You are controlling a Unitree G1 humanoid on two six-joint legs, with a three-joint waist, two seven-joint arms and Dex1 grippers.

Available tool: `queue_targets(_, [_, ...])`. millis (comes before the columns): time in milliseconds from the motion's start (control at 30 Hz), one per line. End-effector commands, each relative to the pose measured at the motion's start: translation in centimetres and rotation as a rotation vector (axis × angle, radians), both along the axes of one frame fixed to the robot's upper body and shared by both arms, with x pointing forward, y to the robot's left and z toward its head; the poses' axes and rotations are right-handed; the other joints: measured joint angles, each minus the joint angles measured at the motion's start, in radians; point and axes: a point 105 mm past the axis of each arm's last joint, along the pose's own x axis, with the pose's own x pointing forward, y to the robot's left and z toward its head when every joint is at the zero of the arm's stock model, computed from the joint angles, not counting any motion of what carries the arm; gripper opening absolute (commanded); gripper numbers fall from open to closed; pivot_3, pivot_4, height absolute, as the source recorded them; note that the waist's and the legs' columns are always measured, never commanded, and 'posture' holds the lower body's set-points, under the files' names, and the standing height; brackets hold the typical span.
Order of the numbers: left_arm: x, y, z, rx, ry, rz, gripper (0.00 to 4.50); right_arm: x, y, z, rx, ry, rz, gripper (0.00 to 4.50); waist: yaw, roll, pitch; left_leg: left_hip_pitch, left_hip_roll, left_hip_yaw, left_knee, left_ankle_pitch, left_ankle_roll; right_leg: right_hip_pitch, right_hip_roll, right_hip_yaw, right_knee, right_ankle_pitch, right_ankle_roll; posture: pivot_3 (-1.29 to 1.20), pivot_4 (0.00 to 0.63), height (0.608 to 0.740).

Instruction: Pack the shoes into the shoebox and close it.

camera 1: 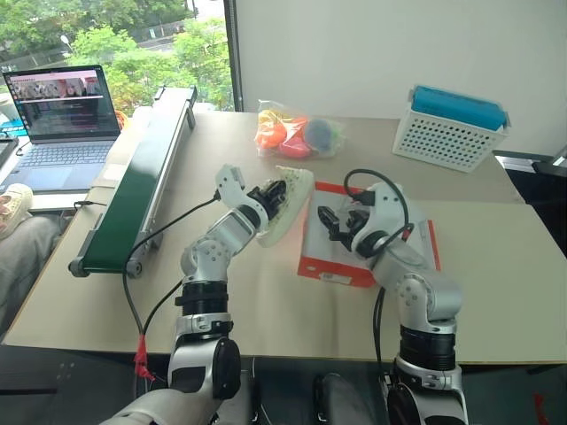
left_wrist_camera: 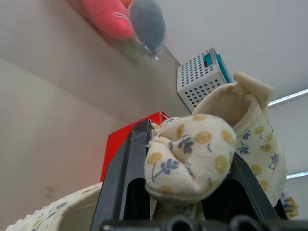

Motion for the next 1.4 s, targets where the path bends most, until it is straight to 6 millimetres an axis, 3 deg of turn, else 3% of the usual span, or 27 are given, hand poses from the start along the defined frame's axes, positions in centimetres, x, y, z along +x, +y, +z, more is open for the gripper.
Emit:
queue_targets(33, [-0.6, -3.9, 5.1, -0.085, -0.152, -0.106, 1.27, -1.1, 2.9, 3.7, 0.038, -0.123, 0.151, 4.5, -0.001, 0.0, 0.0, 0.0, 0.0, 0.0, 0.0, 0.0, 0.0, 0.0, 0.0, 0.0, 0.0, 0.0, 0.0, 0.0, 0.15, 0.705])
queue_targets(133, [-0.4, -3.7, 5.3, -0.092, -0.155, -0.096, 1.27, -2.4, 4.9, 4.6, 0.058, -0.149, 0.279, 4.5, 0.001, 0.0, 0.0, 0.0, 0.0, 0.0, 0.0, 0.0, 0.0, 0.0, 0.0, 0.0, 0.0, 0.0, 0.0, 0.0, 0.15, 0.705])
queue_targets(300, [-0.5, -3.6, 5.3, -0.091, -0.161, -0.091, 1.27, -3.1, 5.6, 5.7, 0.145, -0.154, 0.336, 4.5, 0.0, 0.0, 0.0, -0.001, 0.0, -0.001, 0.0, 0.0, 0.0, 0.0, 0.0, 0.0, 0.0, 0.0, 0.0, 0.0, 0.15, 0.705])
queue_targets(900, [-0.9, -3.5, 5.1, -0.072, -0.167, -0.095, 1.27, 1.7, -0.6, 5.1, 0.204, -0.14, -0.058, 4.5, -0.009, 0.0, 0.0, -0.001, 0.0, 0.0, 0.0, 0.0, 0.0, -0.001, 0.001, 0.0, 0.0, 0.0, 0.0, 0.0, 0.15, 0.705])
queue_targets(1133, [-1.0, -3.4, 4.9, -0.069, -0.161, -0.089, 1.27, 2.4, -1.7, 4.9, 0.225, -0.145, -0.096, 4.5, -0.01, 0.0, 0.0, -0.001, 0.0, 0.0, 0.0, 0.0, 0.0, -0.001, 0.001, 0.0, 0.0, 0.0, 0.0, 0.0, 0.15, 0.705])
queue_targets(1300, [-1.0, -3.1, 4.9, -0.065, -0.159, -0.081, 1.27, 1.2, -1.0, 7.5, 0.324, -0.226, 0.012, 4.5, -0.01, 0.0, 0.0, -0.002, 0.0, 0.0, 0.0, 0.0, 0.0, -0.002, 0.001, 0.0, 0.0, 0.0, 0.0, 0.0, 0.15, 0.705])
queue_targets(1400, [-0.9, -2.9, 4.5, -0.057, -0.152, -0.07, 1.27, 0.7, -2.3, 9.8, 0.471, -0.27, 0.019, 4.5, -0.008, 0.0, 0.0, -0.002, 0.0, 0.0, 0.0, 0.0, 0.0, -0.002, 0.001, 0.0, 0.0, 0.0, 0.0, 0.0, 0.15, 0.705])
